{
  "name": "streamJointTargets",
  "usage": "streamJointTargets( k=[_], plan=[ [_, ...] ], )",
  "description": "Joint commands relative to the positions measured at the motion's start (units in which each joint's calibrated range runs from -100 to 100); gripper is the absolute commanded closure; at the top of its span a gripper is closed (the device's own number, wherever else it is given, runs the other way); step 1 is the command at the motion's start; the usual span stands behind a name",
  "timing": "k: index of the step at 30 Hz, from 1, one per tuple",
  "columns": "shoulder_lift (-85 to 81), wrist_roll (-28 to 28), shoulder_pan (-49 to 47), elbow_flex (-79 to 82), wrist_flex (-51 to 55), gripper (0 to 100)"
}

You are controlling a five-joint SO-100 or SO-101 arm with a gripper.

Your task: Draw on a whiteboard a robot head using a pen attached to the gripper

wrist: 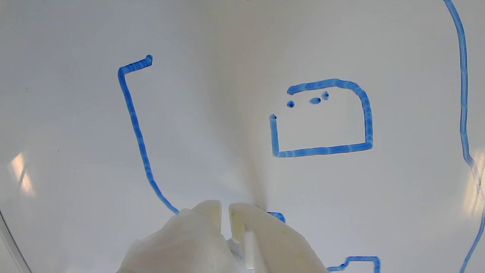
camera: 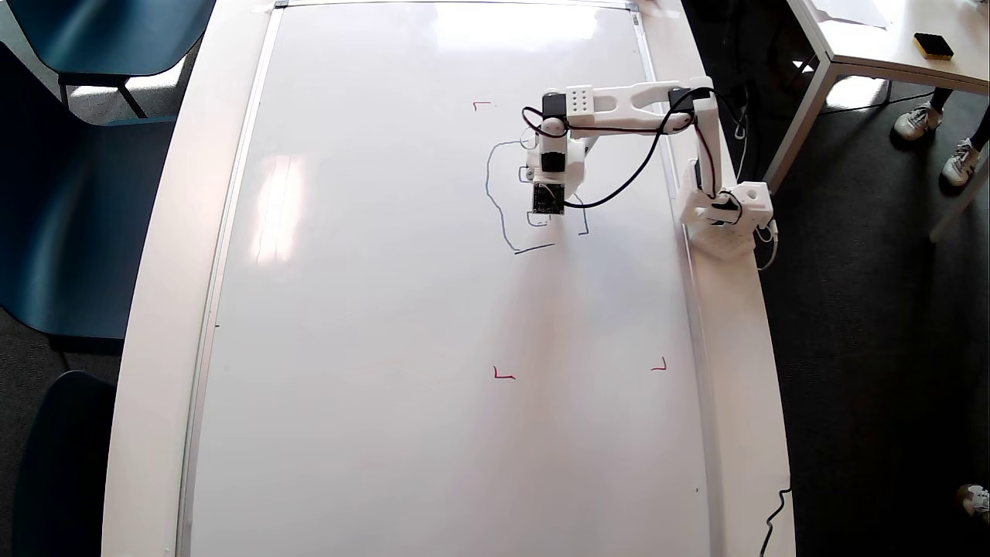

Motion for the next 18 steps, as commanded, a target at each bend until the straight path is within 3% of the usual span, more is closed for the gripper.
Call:
streamJointTargets(
  k=[1, 12, 18],
  plan=[
    [-1.27, -0.01, 0.40, -2.63, 0.59, 99],
    [-13.60, -0.22, 0.18, -2.72, 4.24, 99],
    [-6.22, -0.97, -0.27, -7.81, 3.55, 99]
  ],
)
